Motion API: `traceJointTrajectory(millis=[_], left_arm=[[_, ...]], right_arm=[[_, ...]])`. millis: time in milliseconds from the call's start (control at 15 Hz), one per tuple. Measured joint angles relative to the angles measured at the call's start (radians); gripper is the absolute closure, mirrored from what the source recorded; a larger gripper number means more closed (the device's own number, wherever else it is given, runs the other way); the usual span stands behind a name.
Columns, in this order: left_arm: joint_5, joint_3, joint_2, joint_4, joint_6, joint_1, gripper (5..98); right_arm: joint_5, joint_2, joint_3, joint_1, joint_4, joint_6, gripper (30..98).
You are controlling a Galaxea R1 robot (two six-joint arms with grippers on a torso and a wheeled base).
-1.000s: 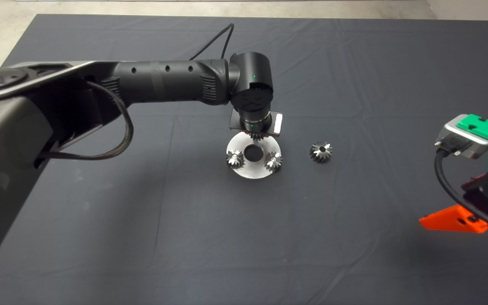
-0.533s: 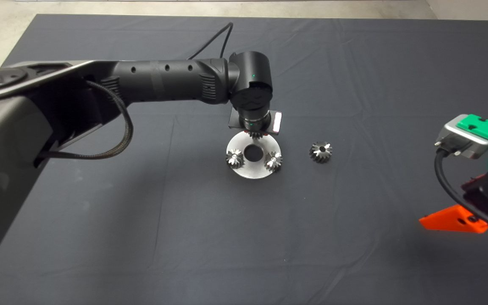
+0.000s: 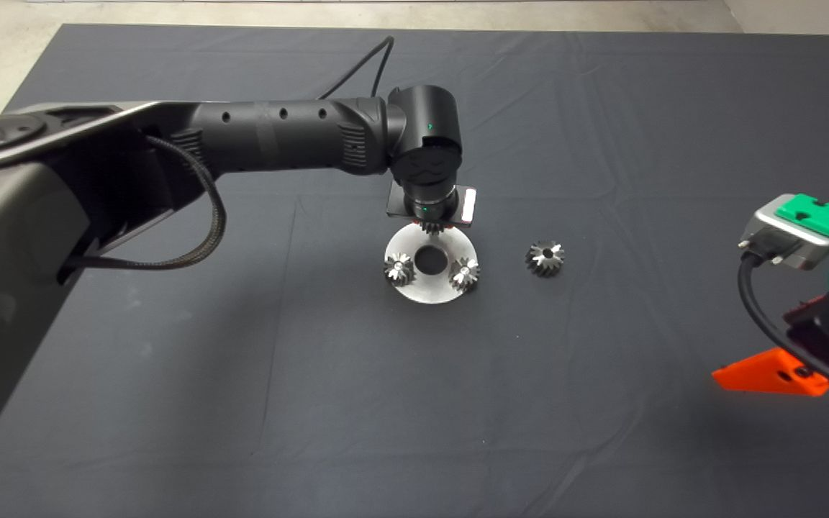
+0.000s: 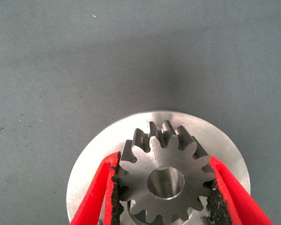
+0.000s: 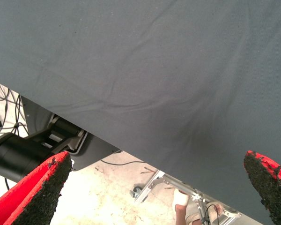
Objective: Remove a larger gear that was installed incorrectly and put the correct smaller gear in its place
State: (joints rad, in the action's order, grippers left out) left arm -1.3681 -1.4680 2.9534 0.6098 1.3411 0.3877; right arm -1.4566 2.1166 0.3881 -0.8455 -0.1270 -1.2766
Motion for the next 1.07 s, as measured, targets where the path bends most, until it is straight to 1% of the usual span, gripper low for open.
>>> traceJointTrajectory(millis=[67, 1067], left_arm=[[0.003, -0.008, -0.001, 0.0, 0.0, 0.001, 68.2], [0.005, -0.009, 0.0, 0.007, 0.004, 0.0, 68.3]], right_arm=[[0.0, 0.0, 0.0, 0.0, 0.0, 0.0, 31.6], [0.0, 0.0, 0.0, 0.0, 0.0, 0.0, 31.6]])
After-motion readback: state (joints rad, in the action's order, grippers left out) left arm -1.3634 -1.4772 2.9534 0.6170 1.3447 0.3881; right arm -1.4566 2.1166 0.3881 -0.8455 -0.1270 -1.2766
